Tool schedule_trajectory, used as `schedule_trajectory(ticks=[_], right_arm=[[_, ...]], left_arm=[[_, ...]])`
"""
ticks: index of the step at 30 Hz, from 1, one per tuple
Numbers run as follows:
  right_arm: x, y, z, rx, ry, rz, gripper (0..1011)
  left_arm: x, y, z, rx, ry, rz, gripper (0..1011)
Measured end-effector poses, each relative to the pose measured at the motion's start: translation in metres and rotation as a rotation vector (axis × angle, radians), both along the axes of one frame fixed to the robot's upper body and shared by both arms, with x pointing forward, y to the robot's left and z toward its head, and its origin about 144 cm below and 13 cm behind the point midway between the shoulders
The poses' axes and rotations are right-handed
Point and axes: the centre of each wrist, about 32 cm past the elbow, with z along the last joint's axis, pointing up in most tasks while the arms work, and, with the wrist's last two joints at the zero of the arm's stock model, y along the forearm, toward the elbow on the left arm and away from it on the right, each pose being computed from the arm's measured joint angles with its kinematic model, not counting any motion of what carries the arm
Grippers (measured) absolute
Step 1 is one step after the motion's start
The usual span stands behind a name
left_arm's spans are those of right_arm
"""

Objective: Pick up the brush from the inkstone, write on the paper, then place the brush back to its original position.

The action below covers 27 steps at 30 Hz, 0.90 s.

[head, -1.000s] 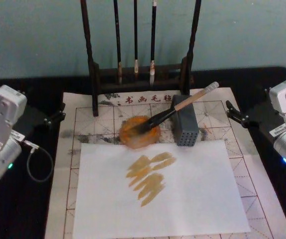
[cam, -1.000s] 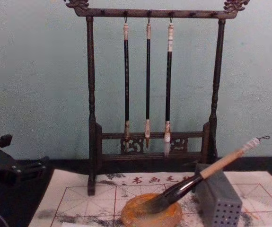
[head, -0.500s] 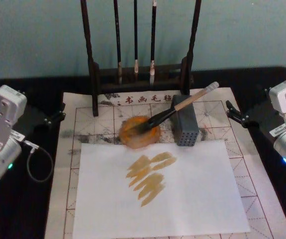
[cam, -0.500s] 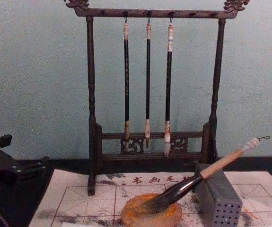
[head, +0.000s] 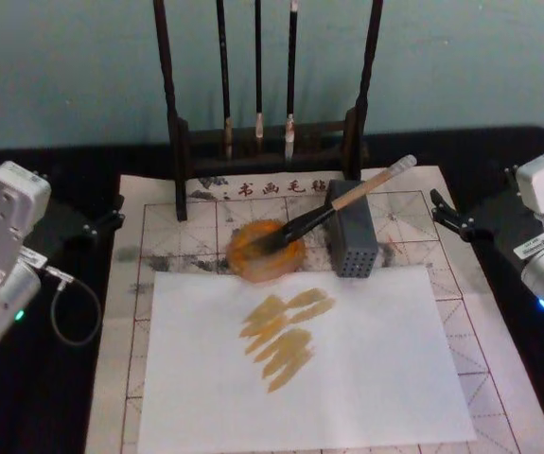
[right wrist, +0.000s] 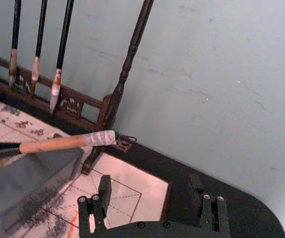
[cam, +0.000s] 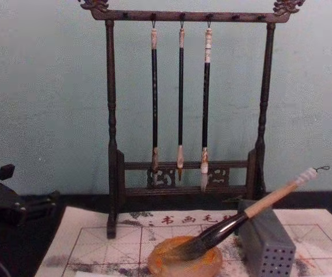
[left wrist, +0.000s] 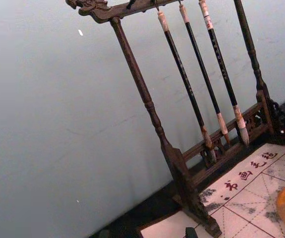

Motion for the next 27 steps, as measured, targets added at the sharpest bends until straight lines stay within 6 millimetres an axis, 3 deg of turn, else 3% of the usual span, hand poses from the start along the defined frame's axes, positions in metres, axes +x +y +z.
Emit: schedule_trajectory(ticks=[16, 27], right_arm=[[-0.008, -0.006, -0.012, 0.422, 0.048, 0.052, 1000], [0.002, -0.003, -0.026, 0.705, 0.145, 0.118, 1000]], left_arm=[[0.0, 0.0, 0.0, 0.0, 0.0, 0.0, 1001], [0.0, 0.0, 0.0, 0.0, 0.0, 0.0, 1001]])
